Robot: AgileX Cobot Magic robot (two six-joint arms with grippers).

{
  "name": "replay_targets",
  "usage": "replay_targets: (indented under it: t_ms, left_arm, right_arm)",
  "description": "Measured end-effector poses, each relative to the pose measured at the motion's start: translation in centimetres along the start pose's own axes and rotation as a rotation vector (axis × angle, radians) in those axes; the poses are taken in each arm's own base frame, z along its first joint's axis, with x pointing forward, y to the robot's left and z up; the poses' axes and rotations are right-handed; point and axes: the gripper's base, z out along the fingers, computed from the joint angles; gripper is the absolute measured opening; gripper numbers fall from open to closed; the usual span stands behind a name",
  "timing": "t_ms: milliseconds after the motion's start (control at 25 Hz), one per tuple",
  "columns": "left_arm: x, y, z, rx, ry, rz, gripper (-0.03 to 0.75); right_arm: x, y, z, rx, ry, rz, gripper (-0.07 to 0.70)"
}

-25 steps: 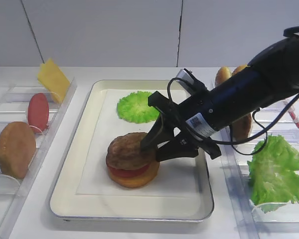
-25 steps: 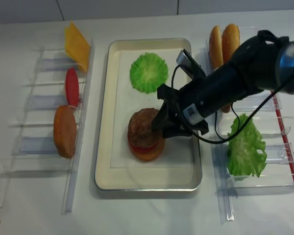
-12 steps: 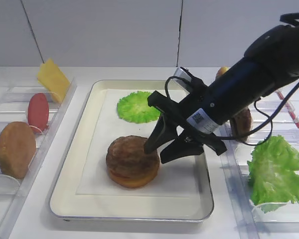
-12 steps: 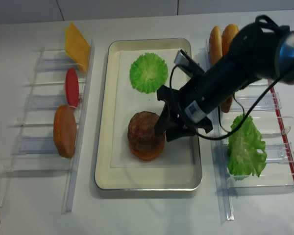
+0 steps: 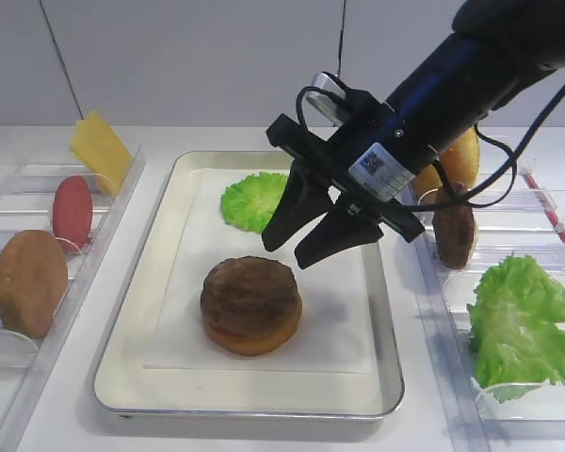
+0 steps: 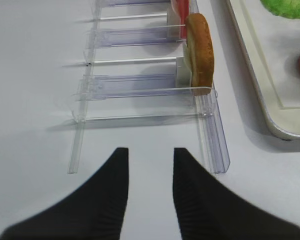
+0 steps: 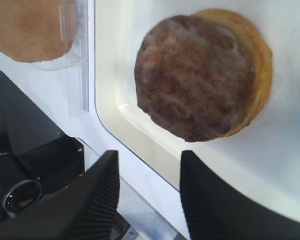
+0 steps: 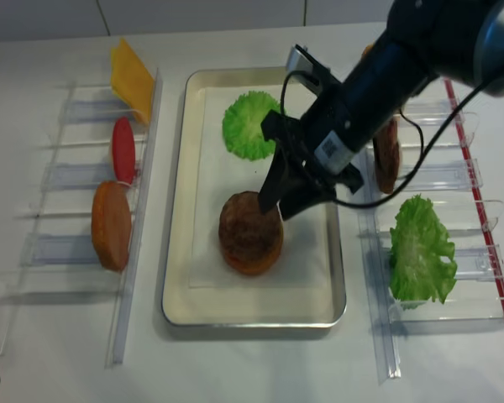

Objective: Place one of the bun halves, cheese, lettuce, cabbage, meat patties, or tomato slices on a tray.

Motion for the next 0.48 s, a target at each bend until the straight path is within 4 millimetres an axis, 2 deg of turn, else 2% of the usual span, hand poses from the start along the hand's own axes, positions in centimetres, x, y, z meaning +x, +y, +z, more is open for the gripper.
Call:
replay_targets:
  t_ms: [240, 360, 480]
  left_arm:
    - [0.0, 0.0, 0.0, 0.0, 0.0, 0.0, 0.205]
    - [0.0, 0.0, 0.0, 0.0, 0.0, 0.0, 0.205]
    - [0.0, 0.0, 0.0, 0.0, 0.0, 0.0, 0.205]
  right_arm:
    - [0.3, 0.6, -1.3, 0.083, -0.015, -0.003, 0.34]
    - [1.4, 0.7, -2.8, 0.212, -0.031, -0.023, 0.34]
    - [2.9, 2.0, -5.1, 0.287, -0.09, -0.064, 0.34]
